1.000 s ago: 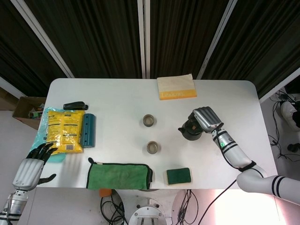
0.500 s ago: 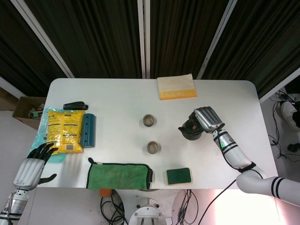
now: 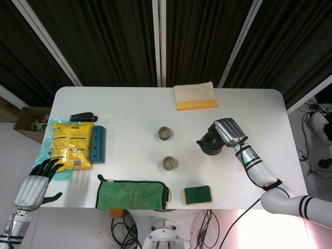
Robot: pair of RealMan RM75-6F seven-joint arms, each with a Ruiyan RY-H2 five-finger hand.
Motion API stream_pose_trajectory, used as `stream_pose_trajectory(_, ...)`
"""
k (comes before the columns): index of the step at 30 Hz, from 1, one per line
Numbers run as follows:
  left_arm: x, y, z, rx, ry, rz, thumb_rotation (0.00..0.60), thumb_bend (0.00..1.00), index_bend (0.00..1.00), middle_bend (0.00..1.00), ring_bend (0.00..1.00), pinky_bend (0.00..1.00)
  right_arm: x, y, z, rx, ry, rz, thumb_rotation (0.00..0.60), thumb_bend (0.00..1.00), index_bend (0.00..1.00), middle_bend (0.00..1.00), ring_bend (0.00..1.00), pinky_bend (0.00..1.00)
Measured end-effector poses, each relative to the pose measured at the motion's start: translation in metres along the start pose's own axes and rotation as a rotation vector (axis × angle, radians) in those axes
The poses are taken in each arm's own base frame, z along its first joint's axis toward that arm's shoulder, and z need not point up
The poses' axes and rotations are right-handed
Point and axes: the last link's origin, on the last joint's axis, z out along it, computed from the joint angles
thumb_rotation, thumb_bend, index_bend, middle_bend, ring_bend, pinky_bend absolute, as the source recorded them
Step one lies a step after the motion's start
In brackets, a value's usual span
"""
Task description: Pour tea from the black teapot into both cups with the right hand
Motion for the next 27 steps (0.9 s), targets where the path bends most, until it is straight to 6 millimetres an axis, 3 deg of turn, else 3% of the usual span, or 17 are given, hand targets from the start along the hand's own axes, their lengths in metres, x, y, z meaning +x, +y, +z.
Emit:
stream_pose_trajectory(10, 0.0002, 0.0008, -0.0002, -0.003, 0.0, 0.0, 0.6, 0.07, 0.2, 0.11, 0.09, 0.22, -0.0006, -0.0004, 0.0, 0.009, -0.003, 0.002, 0.466, 0.47, 1.0, 1.0, 1.0, 0.72)
stream_pose_trajectory(27, -0.0009, -0.001, 0.0002, 0.004, -0.004, -0.004, 0.6, 0.07, 0.2, 0.11, 0.09, 0.22, -0.0037, -0.005, 0.0096, 0.046, -0.002, -0.033, 0.469, 0.47, 1.0, 1.0, 1.0, 0.72)
